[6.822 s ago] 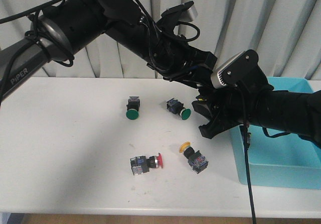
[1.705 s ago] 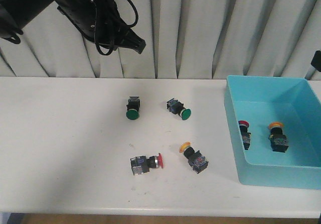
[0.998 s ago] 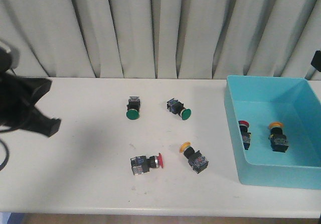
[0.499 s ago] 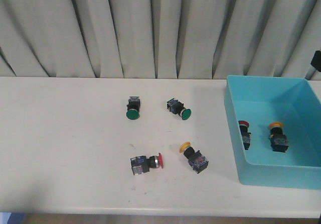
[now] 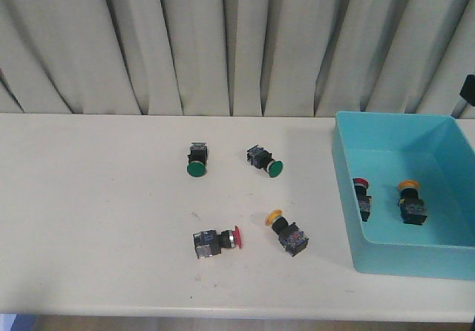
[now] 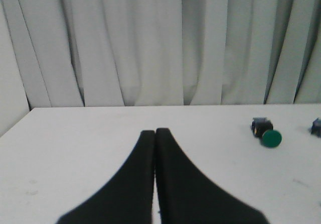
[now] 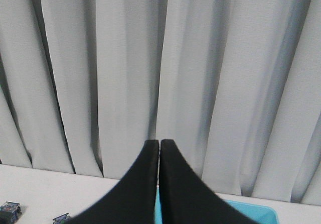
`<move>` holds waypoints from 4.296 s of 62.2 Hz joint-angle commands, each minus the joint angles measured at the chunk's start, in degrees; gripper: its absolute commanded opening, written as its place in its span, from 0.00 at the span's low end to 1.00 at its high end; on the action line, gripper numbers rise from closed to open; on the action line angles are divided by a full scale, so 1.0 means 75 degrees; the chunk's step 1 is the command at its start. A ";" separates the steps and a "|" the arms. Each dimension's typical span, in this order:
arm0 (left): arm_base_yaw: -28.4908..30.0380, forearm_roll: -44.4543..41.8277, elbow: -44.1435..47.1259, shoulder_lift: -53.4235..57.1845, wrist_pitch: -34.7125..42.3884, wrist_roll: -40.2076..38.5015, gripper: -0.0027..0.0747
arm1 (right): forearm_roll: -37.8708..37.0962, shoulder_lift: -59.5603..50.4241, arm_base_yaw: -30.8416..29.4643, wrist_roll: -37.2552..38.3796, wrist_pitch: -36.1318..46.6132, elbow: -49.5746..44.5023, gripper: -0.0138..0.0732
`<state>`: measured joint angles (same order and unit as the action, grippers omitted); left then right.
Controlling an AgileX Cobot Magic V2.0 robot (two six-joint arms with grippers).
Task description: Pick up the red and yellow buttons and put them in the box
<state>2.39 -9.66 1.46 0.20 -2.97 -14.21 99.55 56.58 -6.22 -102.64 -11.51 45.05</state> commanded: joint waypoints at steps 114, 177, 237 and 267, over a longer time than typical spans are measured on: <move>-0.0007 0.2065 0.0342 0.0168 0.0206 0.2703 0.02 | 0.0373 -0.0110 -0.0042 -0.0070 -0.0192 0.0196 0.15; -0.0007 0.2074 0.0346 0.0168 0.0206 0.2703 0.02 | -1.1497 -0.0690 -0.0042 1.2039 0.0191 0.0196 0.15; -0.0007 0.2074 0.0346 0.0168 0.0206 0.2703 0.02 | -1.4440 -0.6558 0.0602 1.4850 0.2285 -0.5450 0.15; -0.0007 0.2074 0.0346 0.0168 0.0206 0.2703 0.02 | -1.4375 -0.7706 0.0602 1.5130 0.2126 -0.6284 0.15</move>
<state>2.44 5.64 1.53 0.63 -5.41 6.15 -8.11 -0.55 -1.77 10.97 0.48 -1.65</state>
